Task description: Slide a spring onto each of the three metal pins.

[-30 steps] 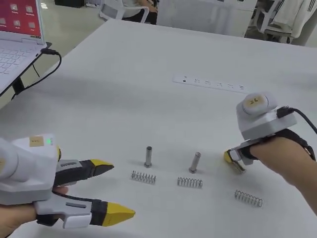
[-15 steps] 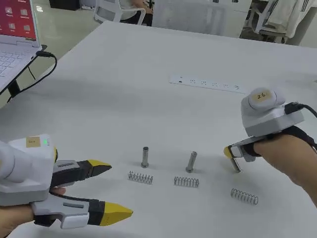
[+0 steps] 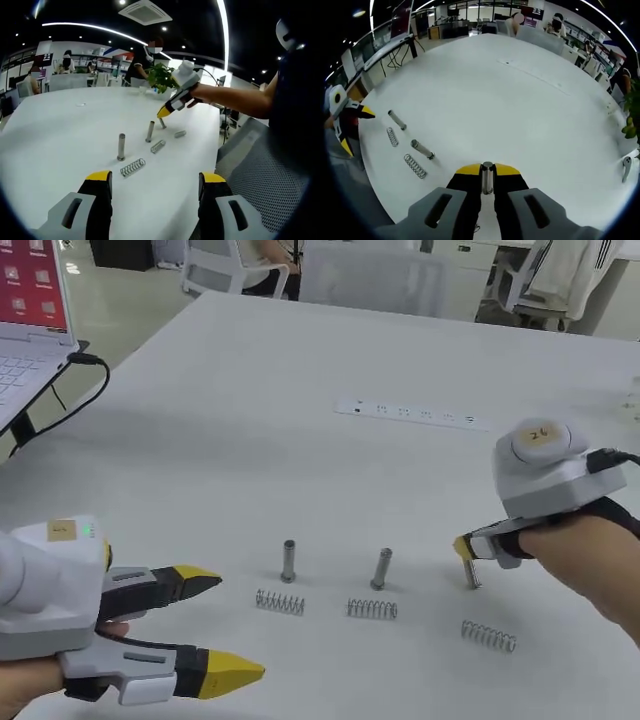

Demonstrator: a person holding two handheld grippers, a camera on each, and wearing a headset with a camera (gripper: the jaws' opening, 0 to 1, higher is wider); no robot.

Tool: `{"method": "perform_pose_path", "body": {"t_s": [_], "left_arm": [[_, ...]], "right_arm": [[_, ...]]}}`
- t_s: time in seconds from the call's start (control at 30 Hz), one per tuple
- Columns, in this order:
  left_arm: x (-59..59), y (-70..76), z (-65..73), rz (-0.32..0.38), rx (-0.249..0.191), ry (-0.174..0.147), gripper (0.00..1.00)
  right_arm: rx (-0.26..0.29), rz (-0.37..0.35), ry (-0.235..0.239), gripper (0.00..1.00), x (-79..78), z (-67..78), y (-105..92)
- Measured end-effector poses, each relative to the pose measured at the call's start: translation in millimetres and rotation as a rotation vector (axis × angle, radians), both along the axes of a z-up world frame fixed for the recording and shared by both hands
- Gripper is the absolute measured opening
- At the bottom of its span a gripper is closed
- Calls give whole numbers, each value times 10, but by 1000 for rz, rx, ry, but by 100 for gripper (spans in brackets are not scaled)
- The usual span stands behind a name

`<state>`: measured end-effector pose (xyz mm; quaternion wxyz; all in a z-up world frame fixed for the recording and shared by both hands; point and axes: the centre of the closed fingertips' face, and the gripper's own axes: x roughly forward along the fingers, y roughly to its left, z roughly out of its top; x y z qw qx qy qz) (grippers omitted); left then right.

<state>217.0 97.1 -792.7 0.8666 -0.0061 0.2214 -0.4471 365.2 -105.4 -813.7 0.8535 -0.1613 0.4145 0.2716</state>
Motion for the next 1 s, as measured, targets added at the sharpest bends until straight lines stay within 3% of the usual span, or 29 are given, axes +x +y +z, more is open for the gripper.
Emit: {"method": "perform_pose_path", "body": {"t_s": [1.0], "left_arm": [[-31, -6, 37, -7, 9, -11, 65]], "right_arm": [[24, -8, 17, 6, -152, 59, -124]]}}
